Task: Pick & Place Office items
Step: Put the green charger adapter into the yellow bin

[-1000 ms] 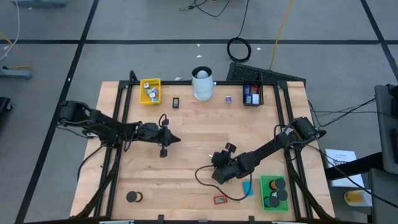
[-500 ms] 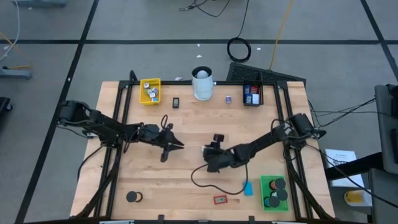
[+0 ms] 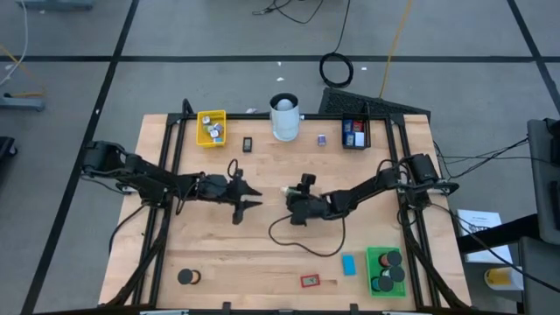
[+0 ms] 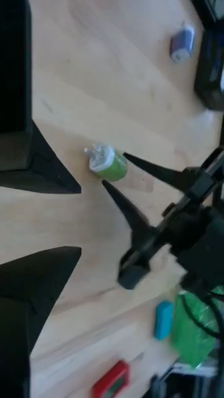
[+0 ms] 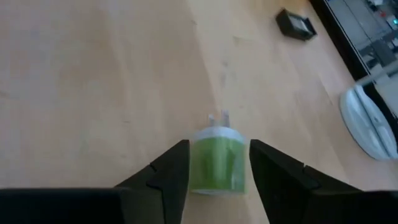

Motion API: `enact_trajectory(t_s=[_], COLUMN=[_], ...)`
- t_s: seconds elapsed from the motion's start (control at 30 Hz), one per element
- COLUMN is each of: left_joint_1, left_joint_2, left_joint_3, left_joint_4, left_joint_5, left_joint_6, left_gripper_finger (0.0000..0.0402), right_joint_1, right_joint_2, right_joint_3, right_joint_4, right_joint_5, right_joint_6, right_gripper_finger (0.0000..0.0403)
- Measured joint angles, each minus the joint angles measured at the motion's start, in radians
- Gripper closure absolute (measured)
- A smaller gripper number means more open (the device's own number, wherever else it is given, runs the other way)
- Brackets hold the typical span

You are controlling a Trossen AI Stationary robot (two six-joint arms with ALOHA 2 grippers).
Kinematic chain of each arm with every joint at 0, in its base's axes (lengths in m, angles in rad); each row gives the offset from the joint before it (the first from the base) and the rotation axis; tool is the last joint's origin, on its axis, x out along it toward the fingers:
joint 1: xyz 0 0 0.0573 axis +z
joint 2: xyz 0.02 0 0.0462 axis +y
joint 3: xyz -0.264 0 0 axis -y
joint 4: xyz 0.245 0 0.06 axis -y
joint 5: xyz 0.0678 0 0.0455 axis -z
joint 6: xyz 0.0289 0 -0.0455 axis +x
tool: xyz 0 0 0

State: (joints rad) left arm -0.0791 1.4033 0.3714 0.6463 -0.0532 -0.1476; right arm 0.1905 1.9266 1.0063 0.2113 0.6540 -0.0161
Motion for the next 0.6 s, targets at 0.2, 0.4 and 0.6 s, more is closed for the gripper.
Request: enact_trajectory(t_s=[0.2,0.4,0.6], left_joint_1=[0.033,0.034,0.034], left_joint_2=[0.000,0.000,0.000], left_joint_3=[0.000,0.000,0.000], left_joint_4=[-0.052,-0.061,-0.060], left_joint_5=[0.007,0.007,0.007], left_joint_6=[-0.019,-0.024,-0.047], left_gripper_finger=[0.0280,0.0286,0.0247], right_joint_1=[-0.042,-0.056,-0.053], right_joint_2=[-0.004,-0.027,-0.126], right_joint_3=[-0.028,-0.046,-0.050], right_joint_4=[0.015,0.026,-0.023], right_joint_5=[-0.074,-0.118,-0.150], right_joint_6=[0.133,0.254,0.267], right_gripper_finger=[0.0277,0.0289,0.0236])
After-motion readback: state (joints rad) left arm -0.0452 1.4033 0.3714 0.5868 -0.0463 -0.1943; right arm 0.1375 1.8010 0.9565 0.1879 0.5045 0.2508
